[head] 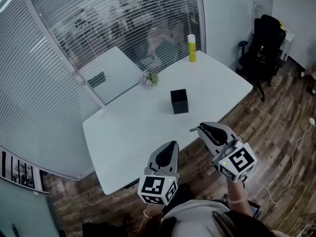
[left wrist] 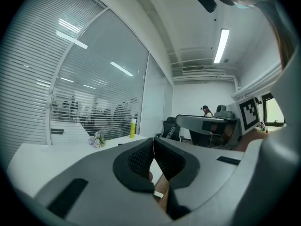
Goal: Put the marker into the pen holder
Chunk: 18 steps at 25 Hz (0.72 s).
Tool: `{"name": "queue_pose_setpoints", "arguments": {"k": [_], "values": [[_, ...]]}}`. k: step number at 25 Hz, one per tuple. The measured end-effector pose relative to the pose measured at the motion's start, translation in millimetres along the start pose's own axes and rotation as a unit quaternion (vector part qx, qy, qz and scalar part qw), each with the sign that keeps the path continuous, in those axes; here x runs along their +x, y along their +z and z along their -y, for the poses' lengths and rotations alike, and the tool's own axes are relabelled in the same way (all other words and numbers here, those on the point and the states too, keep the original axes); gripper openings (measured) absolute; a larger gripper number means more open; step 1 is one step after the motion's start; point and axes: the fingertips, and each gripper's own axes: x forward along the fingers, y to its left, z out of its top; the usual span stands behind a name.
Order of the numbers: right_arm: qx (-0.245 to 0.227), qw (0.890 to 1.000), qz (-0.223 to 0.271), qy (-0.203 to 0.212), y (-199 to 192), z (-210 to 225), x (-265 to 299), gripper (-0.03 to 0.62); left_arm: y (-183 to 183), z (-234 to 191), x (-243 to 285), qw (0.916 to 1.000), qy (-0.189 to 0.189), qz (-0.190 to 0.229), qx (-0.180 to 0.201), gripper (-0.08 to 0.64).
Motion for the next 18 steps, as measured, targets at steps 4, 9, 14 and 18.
{"name": "queue_pose_setpoints", "arguments": {"k": [4,9,14,18], "values": [[-0.009,1.000,-0.003,-0.015,4.0,4.3,21.7,0.060,4.0,-22.5,8.1,1.0000,-0.004,0.000,0.006,0.020],[-0.015,0.999,-0.009,-0.032,2.7,5.5,42.6,0.060,2.6,-44.8,16.1,0.9999,-0.013,-0.001,0.010,0.020],[-0.012,0.999,-0.012,-0.034,2.0,1.1,56.5,0.060,-0.1,-56.0,21.2,0.9996,-0.027,-0.006,0.010,0.020],[-0.014,0.999,-0.019,-0.038,-1.3,2.7,63.4,0.060,-0.9,-62.0,26.9,0.9993,-0.036,-0.007,0.002,0.020]]}}
